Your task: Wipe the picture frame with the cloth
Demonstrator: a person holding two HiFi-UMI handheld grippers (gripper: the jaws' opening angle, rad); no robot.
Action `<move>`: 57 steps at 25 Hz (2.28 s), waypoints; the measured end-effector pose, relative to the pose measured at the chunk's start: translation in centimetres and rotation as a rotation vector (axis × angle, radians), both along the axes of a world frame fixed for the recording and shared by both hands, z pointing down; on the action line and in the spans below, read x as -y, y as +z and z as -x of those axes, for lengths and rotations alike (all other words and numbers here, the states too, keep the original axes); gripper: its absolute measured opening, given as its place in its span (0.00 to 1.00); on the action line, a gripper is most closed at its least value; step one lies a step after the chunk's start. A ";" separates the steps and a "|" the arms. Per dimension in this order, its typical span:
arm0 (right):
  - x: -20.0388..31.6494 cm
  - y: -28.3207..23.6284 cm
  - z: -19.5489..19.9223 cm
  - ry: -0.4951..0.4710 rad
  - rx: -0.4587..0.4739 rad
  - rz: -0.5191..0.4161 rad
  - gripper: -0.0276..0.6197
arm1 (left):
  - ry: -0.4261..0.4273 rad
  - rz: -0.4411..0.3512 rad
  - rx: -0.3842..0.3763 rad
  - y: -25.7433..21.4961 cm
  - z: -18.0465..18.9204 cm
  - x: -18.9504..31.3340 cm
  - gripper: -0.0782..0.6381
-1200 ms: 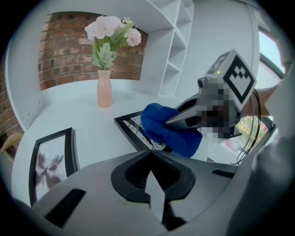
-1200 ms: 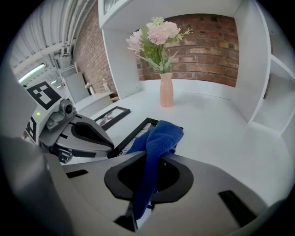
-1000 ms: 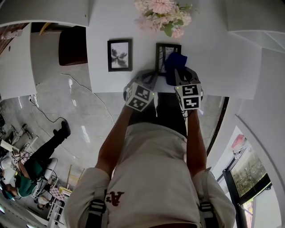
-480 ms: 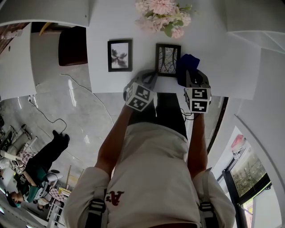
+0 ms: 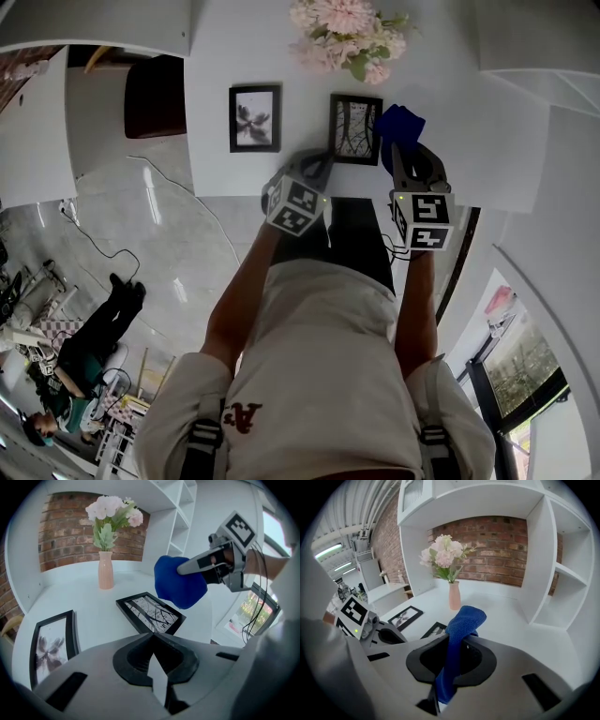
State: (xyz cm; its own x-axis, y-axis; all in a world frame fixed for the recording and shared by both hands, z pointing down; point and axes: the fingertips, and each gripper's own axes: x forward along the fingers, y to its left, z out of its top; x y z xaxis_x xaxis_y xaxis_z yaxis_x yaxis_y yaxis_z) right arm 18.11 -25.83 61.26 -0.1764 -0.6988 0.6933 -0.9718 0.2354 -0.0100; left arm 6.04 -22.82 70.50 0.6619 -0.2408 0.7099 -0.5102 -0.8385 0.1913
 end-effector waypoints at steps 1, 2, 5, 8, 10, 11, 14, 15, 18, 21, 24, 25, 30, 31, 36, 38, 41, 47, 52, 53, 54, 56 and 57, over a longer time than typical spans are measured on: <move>0.4 -0.3 0.5 -0.015 0.004 -0.011 0.09 | -0.001 0.000 0.000 0.0 0.0 0.0 0.11; 0.8 -0.6 1.0 -0.029 0.008 -0.021 0.09 | -0.003 0.000 -0.001 0.0 0.0 0.0 0.11; 1.7 -1.0 2.5 -0.067 0.019 -0.036 0.09 | -0.005 0.001 -0.003 0.0 -0.1 0.0 0.11; 2.3 -1.3 4.0 -0.100 0.032 -0.041 0.09 | -0.005 0.000 -0.007 -0.1 -0.1 0.0 0.11; 2.6 -1.5 5.0 -0.118 0.046 -0.045 0.09 | -0.008 0.000 -0.010 -0.2 0.0 0.0 0.11; 2.8 -1.5 5.5 -0.127 0.053 -0.046 0.09 | -0.010 0.002 -0.010 -0.2 0.0 0.0 0.11; 3.0 -1.2 6.8 -0.150 0.070 -0.038 0.09 | -0.011 0.006 -0.010 -0.1 0.0 0.0 0.11; 3.2 -1.0 7.2 -0.156 0.075 -0.039 0.09 | -0.011 0.006 -0.011 -0.1 0.0 0.0 0.11; 3.8 -0.8 8.3 -0.164 0.100 -0.048 0.09 | -0.011 0.008 -0.011 -0.1 0.0 0.0 0.11; 4.4 -0.4 9.1 -0.165 0.130 -0.046 0.09 | -0.011 0.009 -0.012 -0.1 0.0 0.0 0.11; 4.7 0.4 9.7 -0.160 0.153 -0.037 0.09 | -0.010 0.013 -0.012 -0.1 0.0 0.0 0.11; 4.8 0.8 9.8 -0.158 0.160 -0.032 0.09 | -0.010 0.013 -0.012 -0.1 0.0 0.0 0.11; 5.0 3.0 10.2 -0.150 0.189 -0.002 0.09 | -0.011 0.017 -0.013 -0.1 0.0 0.0 0.11; 5.0 3.4 10.2 -0.144 0.187 0.004 0.09 | -0.010 0.017 -0.014 -0.1 0.0 0.0 0.11; 5.4 5.0 10.0 -0.135 0.176 0.023 0.09 | -0.006 0.018 -0.013 -0.1 0.0 0.0 0.11; 5.5 5.6 10.1 -0.139 0.164 0.034 0.09 | -0.006 0.019 -0.013 -0.1 0.0 0.0 0.11; 5.5 6.6 10.3 -0.148 0.138 0.058 0.09 | -0.006 0.020 -0.012 0.0 0.0 0.0 0.11; 5.3 7.4 10.1 -0.149 0.109 0.076 0.09 | -0.012 0.025 -0.018 -0.2 0.0 0.0 0.11; 5.4 7.8 9.8 -0.155 0.090 0.076 0.09 | -0.019 0.030 -0.020 -0.1 0.0 0.1 0.11; 5.4 7.8 9.7 -0.155 0.087 0.075 0.09 | -0.021 0.032 -0.019 -0.1 0.0 0.0 0.11; 5.4 7.8 9.7 -0.155 0.085 0.075 0.09 | -0.024 0.035 -0.018 -0.1 0.1 0.0 0.11; 5.3 7.8 9.5 -0.152 0.083 0.077 0.09 | -0.028 0.038 -0.018 -0.1 0.1 0.0 0.11; 5.3 7.8 9.4 -0.150 0.082 0.078 0.09 | -0.029 0.038 -0.018 -0.1 0.1 0.0 0.11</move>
